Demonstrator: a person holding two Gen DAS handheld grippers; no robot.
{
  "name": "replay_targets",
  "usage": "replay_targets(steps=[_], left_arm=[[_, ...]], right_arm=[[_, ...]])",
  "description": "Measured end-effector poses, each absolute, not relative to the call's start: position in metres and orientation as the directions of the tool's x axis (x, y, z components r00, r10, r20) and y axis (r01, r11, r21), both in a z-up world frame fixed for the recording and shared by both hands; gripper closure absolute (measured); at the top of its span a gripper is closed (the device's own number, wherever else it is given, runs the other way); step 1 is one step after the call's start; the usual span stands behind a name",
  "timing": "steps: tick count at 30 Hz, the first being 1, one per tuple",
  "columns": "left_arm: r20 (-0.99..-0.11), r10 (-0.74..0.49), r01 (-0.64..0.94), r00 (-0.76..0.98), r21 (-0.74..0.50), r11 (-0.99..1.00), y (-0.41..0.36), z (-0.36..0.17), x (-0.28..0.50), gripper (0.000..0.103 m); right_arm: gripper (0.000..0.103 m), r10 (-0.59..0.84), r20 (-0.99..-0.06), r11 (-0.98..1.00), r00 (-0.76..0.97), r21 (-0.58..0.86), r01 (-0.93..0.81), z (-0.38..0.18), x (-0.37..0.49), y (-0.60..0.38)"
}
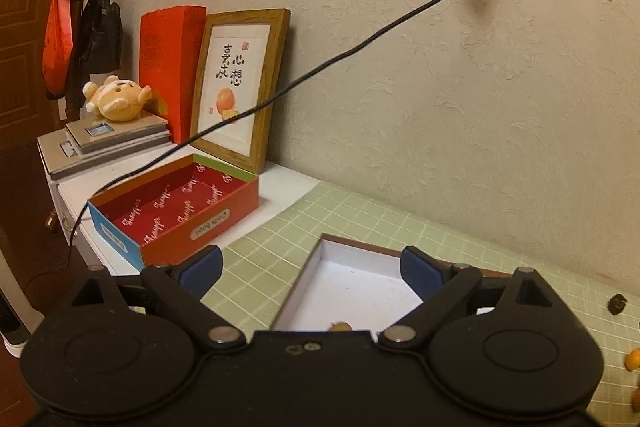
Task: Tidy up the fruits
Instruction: 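Withdraw both open tools from the tray toward the remaining oranges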
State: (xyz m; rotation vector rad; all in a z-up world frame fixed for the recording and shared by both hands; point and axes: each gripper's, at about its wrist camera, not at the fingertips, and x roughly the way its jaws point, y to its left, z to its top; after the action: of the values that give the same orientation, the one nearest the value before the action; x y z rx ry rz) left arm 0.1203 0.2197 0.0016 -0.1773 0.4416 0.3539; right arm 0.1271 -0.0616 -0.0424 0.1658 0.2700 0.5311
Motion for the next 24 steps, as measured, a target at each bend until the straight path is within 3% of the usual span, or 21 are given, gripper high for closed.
replay_targets(steps=[14, 24], left_arm=[[-0.446, 0.155, -0.184, 0.881, -0.021, 0.983, 0.137, -0.009, 0.128, 0.014], [-0.472, 0.057, -0.06, 0.88, 0.01, 0.998, 0.087, -0.024, 0.142, 0.014]], right_arm=[[0.0, 0.469, -0.282, 0.883, 0.837, 0.158, -0.442, -0.04, 0.104, -0.103], [0.0, 0.394, -0.332, 0.916, 0.857, 0.216, -0.338, -0.045, 0.101, -0.147]])
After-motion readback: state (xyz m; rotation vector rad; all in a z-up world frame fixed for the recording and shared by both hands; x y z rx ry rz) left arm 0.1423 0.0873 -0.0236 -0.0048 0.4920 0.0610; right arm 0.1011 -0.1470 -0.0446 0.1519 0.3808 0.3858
